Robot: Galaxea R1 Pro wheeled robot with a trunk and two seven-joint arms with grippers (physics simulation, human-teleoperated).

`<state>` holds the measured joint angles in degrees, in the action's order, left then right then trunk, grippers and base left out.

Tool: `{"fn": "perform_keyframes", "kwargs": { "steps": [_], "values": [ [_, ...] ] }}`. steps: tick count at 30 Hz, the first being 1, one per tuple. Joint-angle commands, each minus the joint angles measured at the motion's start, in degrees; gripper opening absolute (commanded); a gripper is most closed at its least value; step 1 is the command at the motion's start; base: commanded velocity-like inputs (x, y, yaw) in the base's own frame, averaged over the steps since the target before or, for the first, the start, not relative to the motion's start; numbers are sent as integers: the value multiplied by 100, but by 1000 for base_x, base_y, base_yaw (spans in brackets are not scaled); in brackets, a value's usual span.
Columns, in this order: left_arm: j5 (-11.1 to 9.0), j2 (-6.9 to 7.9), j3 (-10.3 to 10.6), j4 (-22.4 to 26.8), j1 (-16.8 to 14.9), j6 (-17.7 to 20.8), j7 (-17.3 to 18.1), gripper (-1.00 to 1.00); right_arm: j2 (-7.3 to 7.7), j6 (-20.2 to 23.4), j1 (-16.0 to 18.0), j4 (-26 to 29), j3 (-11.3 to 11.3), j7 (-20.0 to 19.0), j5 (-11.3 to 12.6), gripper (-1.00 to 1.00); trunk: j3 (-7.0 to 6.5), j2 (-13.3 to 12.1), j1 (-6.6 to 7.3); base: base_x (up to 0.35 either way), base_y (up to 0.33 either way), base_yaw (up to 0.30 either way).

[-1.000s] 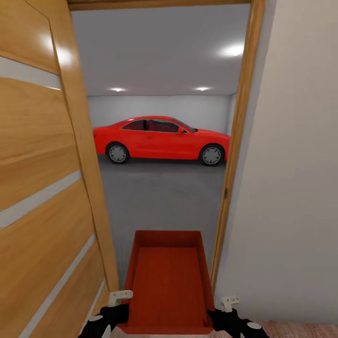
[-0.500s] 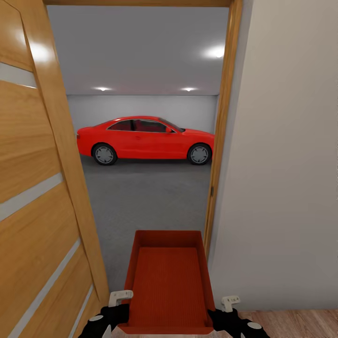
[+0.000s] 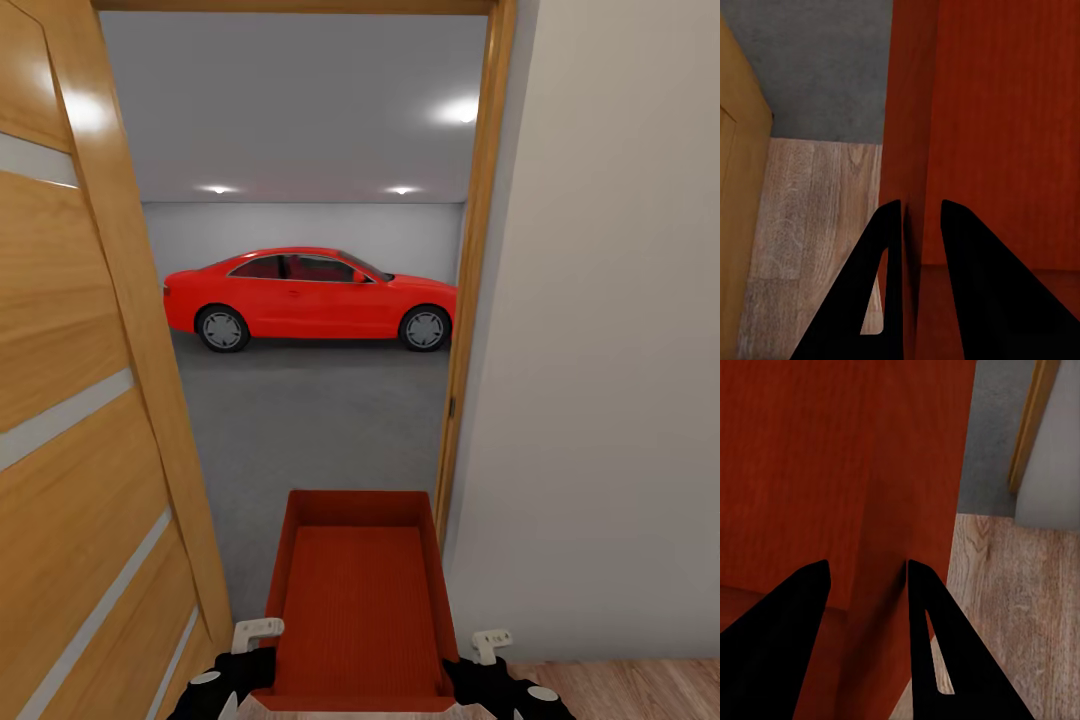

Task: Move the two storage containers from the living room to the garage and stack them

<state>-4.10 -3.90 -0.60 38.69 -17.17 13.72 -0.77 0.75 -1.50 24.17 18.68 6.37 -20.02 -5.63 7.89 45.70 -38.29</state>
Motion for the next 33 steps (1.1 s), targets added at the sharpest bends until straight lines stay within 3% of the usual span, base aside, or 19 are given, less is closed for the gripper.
{"fn": "perform_keyframes", "kwargs": {
  "steps": [1, 19, 33],
  "values": [
    [-38, -67, -25, 25, -5, -63, -19, -100, -84, -11, 0, -22, 11, -56, -126, -100, 9, 8, -1, 0, 0, 0],
    [-38, -54, -25, 25, -5, -60, -19, -100, -84, -18, 0, -22, 20, 24, -122, -100, 9, 8, -1, 10, 2, 0],
    [-38, -50, -24, 29, -5, -53, -19, -100, -84, -17, 0, -22, 31, 24, -122, -100, 9, 8, -1, 295, 16, 0]
  ]
}}
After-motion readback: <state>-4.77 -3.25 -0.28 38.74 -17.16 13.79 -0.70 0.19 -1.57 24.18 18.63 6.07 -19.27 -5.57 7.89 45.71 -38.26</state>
